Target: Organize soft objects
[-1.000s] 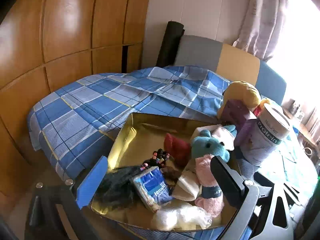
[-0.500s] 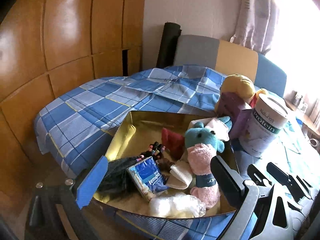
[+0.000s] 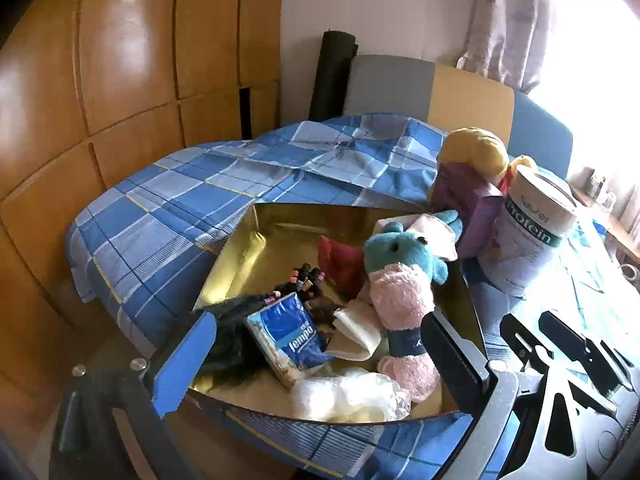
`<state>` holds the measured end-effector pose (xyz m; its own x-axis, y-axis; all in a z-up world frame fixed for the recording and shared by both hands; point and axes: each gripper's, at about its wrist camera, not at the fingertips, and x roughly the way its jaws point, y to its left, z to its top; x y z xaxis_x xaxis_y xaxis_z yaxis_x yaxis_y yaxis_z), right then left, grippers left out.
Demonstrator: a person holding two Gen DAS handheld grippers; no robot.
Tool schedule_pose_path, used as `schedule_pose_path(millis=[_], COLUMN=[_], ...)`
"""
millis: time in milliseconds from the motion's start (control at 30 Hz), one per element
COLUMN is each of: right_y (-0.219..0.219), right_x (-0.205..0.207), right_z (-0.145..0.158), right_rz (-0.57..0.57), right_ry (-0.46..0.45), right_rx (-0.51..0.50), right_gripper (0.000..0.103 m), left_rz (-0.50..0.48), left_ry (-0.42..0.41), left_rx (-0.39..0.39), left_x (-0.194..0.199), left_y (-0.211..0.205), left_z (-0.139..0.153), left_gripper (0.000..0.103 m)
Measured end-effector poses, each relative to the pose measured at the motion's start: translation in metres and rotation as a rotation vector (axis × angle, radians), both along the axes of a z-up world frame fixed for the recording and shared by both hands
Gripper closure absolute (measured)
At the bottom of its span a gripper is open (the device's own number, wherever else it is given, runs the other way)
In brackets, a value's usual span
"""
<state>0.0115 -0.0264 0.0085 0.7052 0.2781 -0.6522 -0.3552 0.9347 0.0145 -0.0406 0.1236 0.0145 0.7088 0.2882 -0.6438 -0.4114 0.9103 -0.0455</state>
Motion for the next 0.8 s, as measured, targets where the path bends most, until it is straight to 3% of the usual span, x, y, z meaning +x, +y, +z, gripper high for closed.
schedule_pose_path(millis=[800], right_y=[-0.006], right_x=[0.007], right_z=[-0.007], right_rz=[-0.031], right_ry=[0.024], right_rx=[-0.001], right_gripper=[0.059], left_rz=[-0.027], left_ry=[0.059], left_rx=[-0.019], left_x=[0.011], left_y=[-0.005], left_z=[-0.012], left_gripper=[0.000])
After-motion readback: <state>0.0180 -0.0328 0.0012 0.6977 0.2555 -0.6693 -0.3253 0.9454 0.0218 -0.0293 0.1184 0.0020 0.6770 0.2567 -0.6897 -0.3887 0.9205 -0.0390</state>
